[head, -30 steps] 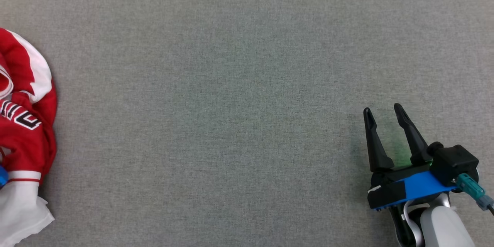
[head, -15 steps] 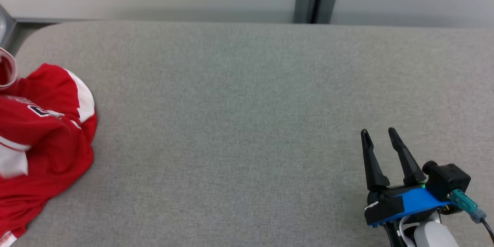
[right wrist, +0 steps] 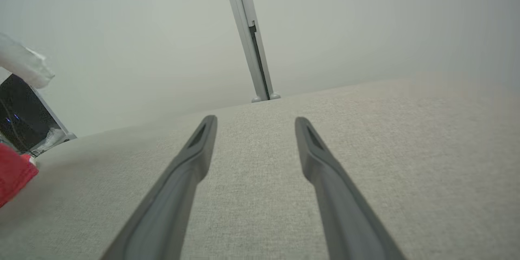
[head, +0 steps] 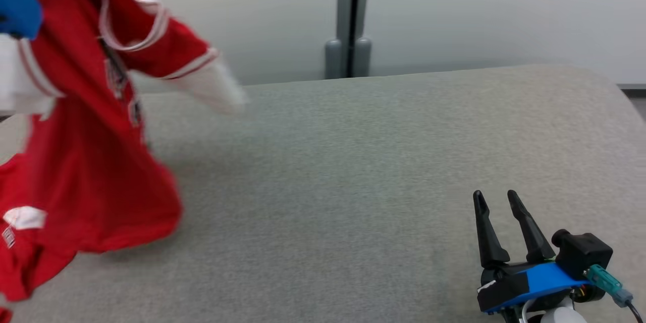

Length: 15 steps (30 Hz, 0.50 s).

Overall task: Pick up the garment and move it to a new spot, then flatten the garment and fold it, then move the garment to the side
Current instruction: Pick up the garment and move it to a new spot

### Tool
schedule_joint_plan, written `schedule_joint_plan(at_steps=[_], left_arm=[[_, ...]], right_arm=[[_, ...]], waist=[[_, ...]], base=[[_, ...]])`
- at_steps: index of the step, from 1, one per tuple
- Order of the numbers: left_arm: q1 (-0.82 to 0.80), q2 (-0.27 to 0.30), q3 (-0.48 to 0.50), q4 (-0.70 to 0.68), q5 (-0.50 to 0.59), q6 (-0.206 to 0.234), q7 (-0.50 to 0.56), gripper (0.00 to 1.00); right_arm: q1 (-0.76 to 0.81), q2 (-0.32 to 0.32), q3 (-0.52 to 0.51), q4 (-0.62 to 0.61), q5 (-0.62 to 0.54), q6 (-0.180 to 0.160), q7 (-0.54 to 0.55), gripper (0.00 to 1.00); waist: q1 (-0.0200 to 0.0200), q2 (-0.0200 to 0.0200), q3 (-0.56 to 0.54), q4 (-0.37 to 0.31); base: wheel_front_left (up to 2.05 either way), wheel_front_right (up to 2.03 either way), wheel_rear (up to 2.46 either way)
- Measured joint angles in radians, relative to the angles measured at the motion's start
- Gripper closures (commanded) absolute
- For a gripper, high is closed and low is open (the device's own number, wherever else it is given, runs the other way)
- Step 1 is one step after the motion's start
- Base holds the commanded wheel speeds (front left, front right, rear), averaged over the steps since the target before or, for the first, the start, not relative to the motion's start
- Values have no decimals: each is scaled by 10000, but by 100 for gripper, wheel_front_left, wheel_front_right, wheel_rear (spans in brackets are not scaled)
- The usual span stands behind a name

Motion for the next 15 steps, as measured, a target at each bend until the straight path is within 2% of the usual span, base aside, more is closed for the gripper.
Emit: schedule_joint_plan(at_steps=[7,15], left_arm=[[-814,-1104,-872,-198,-332,-205,-115,100],[43,-1958,-1816,508,-568,-222,-293,100]], right_arm=[[-13,-2,278,-17,96,0,-17,0],[-170,-4,489,-21,330,0,-27,0]], waist=[[1,0,-33,-1083],[2,1,401,-2204]], base=[[0,0,0],[0,0,0]])
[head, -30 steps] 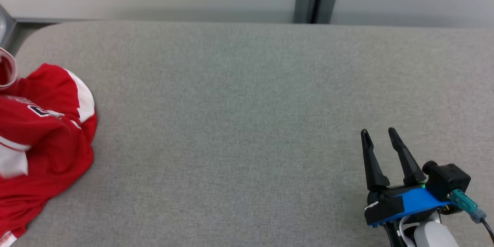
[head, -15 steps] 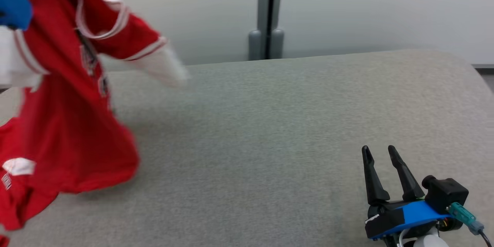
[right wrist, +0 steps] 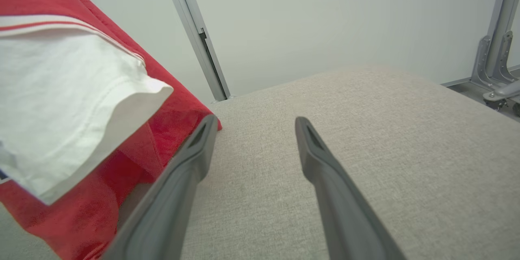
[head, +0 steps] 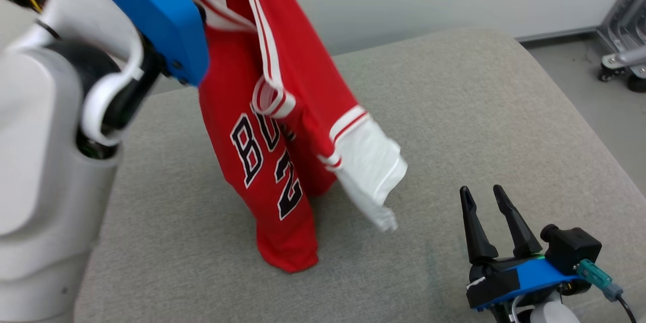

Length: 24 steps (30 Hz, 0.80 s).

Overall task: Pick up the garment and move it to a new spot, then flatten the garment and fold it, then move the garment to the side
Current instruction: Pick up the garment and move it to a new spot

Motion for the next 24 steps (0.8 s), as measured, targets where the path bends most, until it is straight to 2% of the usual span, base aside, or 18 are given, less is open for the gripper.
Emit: schedule_joint_plan(at_steps=[4,8,10,11,12,13,14,19,24], left_arm=[[985,-291,-360,894,123,113,-602,100],[2168,-477,-709,2309,614,324,-1756,100],[2799,-863,-780,3057,389,426,-2270,100],[3146,-1072,-886,3467,311,445,-2474,70],[3417,-1250,-999,3781,309,414,-2671,53],[3609,-1413,-1081,4098,293,410,-2888,6],[3753,-1530,-1191,4370,305,391,-3085,0],[4394,-2105,-1369,5124,165,238,-4082,0],[5055,-2376,-1223,4775,-42,176,-5492,0]], right_arm=[[-146,2,109,-71,134,0,-2,0],[-200,4,245,-109,213,0,0,0],[-205,0,230,-117,224,0,0,0],[-200,6,201,-123,222,0,-2,0],[-200,4,155,-121,203,0,-2,0],[-193,2,117,-117,182,0,-2,0],[-182,-6,69,-117,140,0,-2,0],[-114,-2,-25,-111,-73,0,-2,0],[89,-2,-65,-111,-284,0,0,0]], waist=[[1,0,290,-350],[2,0,467,-576],[2,0,506,-593],[2,0,506,-577],[1,0,509,-552],[2,0,498,-505],[1,0,466,-435],[1,0,224,17],[0,0,-83,636]], base=[[0,0,0],[0,0,0],[0,0,0],[0,0,0],[0,0,0],[0,0,0],[0,0,0],[0,0,0],[0,0,0]])
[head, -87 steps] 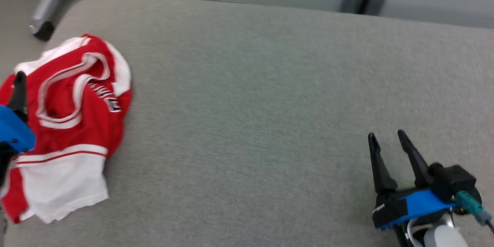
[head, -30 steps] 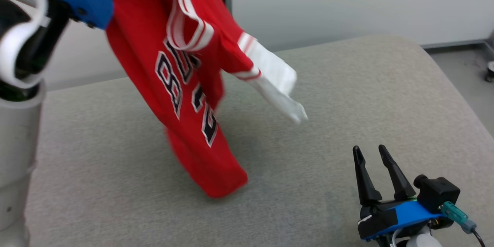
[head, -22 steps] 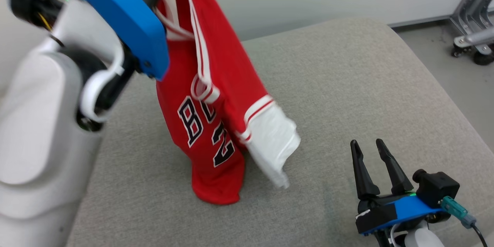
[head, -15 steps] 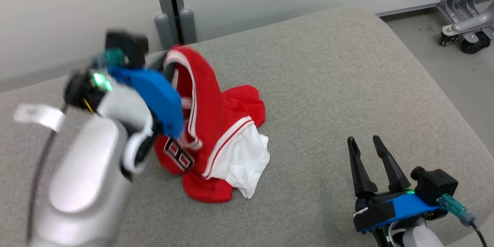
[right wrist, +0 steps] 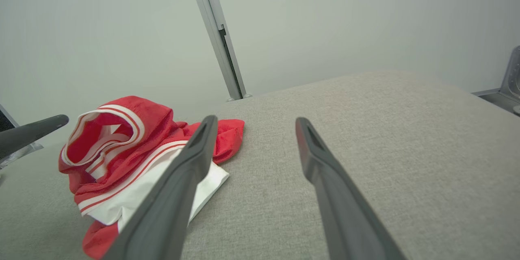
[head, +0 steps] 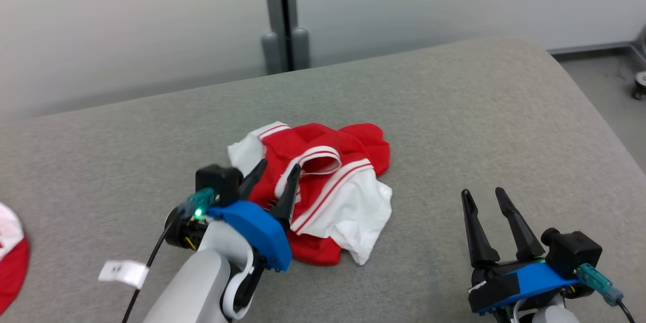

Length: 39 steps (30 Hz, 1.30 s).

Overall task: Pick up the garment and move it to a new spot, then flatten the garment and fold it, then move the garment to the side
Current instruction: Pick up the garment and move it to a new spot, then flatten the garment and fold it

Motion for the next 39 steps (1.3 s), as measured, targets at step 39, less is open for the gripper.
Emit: schedule_joint_plan(at_steps=[39], left_arm=[[4179,556,3921,-1902,2399,259,-3093,0]], right_arm=[[1008,2,-813,-692,-481,0,1026,0]], waist=[[-1,0,-671,1334]], base=[[0,0,0]])
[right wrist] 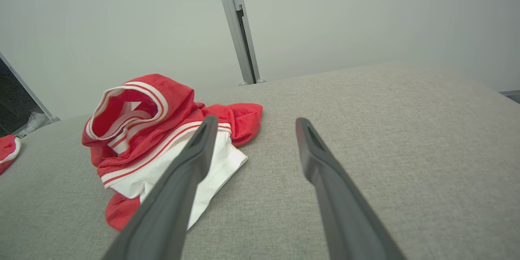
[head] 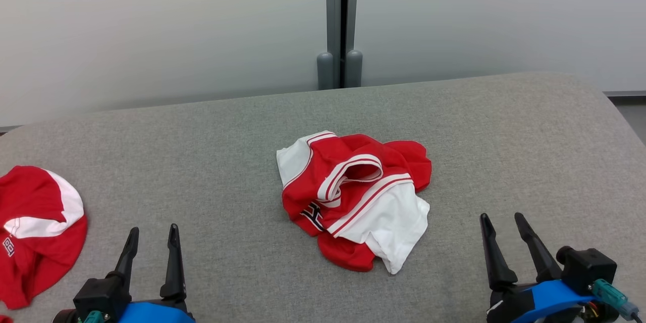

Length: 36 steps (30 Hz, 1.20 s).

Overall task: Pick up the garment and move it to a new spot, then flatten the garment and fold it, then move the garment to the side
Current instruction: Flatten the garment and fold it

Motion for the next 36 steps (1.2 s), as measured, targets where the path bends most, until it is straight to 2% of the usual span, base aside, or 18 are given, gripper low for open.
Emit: schedule_joint_plan(at_steps=[4,11,12,14,22,25,28,34,35,36], left_arm=[[0,-109,65,17,94,-128,0,0],[-131,-209,123,17,219,-244,0,0],[-258,-228,142,8,274,-301,0,0],[-399,-261,140,4,309,-332,0,0],[-958,-431,33,25,483,-506,0,0],[-1077,-512,4,25,546,-562,0,0],[-1183,-546,-12,82,581,-600,0,0],[-1286,-596,-27,142,654,-681,0,0],[-1298,-606,-25,151,656,-685,0,0],[-1320,-614,-23,159,660,-688,0,0]], right_arm=[[-49,0,393,15,0,0,236,0],[-844,-2,1758,-31,-272,0,1275,0],[-1194,-2,2439,4,-368,0,1735,0],[-1593,10,3001,132,-483,0,2069,0],[-3040,8,4500,1965,-1563,0,2376,0],[-3388,8,4803,2715,-1801,0,2190,0],[-3826,10,4694,3484,-2642,2,1962,0],[-4356,0,4556,4594,-2798,2,1430,0],[-4457,0,4504,4727,-2738,2,1354,20],[-4542,-6,4462,4790,-2631,2,1244,100]], waist=[[0,0,66,8],[0,-1,303,14],[1,0,434,26],[2,0,569,66],[2,0,1117,440],[2,0,1294,625],[2,0,1448,777],[2,-1,1586,1048],[2,0,1591,1071],[2,0,1590,1089]], base=[[0,0,0],[0,0,0],[0,0,0],[0,0,0],[0,0,0],[0,0,0],[0,0,0],[0,0,0],[0,0,0],[0,0,0]])
